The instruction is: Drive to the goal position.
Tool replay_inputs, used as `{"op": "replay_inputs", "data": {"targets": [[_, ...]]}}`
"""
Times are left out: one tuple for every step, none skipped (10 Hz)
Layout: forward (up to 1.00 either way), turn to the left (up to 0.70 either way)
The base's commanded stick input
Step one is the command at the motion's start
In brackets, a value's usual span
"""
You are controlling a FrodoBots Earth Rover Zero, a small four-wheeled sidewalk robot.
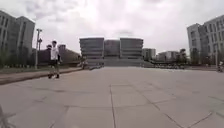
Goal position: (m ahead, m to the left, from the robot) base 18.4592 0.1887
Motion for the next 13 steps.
{"op": "replay_inputs", "data": {"targets": [[0.7,0.0],[0.7,0.0],[0.7,0.0],[0.7,0.0],[0.7,0.0],[0.7,0.0],[0.7,0.0],[0.7,0.0],[0.7,0.0],[0.7,0.0],[0.7,0.0],[0.7,0.0],[0.7,0.0]]}}
